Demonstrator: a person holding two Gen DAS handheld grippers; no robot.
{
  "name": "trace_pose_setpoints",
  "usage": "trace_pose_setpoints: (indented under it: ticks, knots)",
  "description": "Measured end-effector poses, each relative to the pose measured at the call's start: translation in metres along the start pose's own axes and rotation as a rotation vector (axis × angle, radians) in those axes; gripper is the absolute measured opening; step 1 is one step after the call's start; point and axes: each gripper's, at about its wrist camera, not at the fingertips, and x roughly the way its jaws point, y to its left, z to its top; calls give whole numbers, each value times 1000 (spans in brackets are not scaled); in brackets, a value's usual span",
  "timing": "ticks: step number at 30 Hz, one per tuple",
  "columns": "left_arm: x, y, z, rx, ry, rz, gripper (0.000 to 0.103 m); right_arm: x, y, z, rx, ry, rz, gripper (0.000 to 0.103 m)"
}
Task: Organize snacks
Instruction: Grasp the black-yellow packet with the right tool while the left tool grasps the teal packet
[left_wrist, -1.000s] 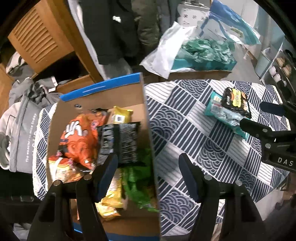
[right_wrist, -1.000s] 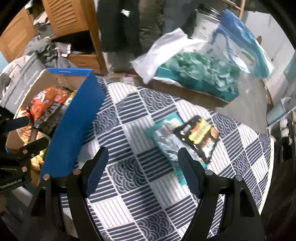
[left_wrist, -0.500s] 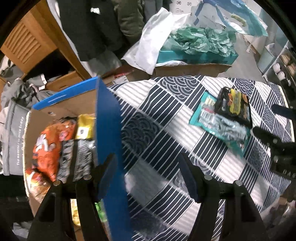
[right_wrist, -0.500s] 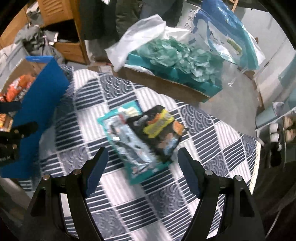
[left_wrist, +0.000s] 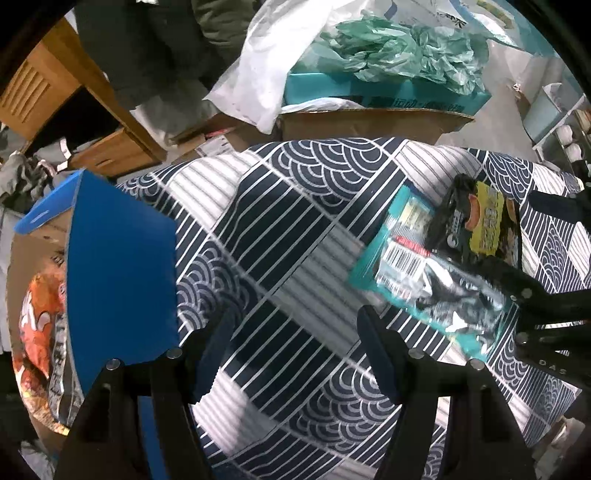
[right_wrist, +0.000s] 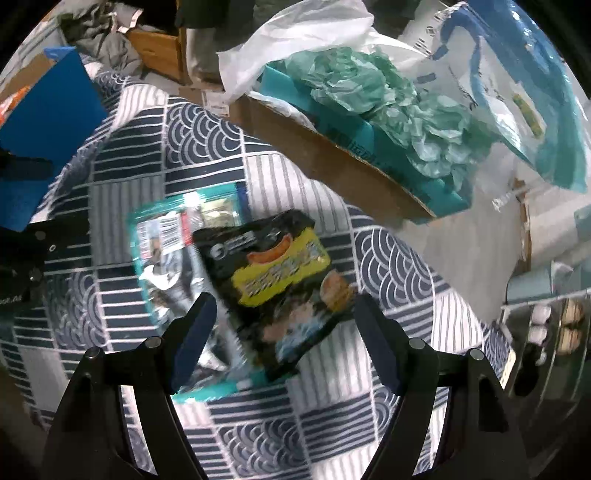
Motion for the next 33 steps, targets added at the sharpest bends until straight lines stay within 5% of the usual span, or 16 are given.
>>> trace_pose_setpoints:
  ticks: [17,33]
  knots:
    - [23,3,-1,-13,84,-65,71,27,-19,-2,162,38,149,78]
    - [9,11,-40,56,97,-74,71,7,25,-86,490,211,258,78]
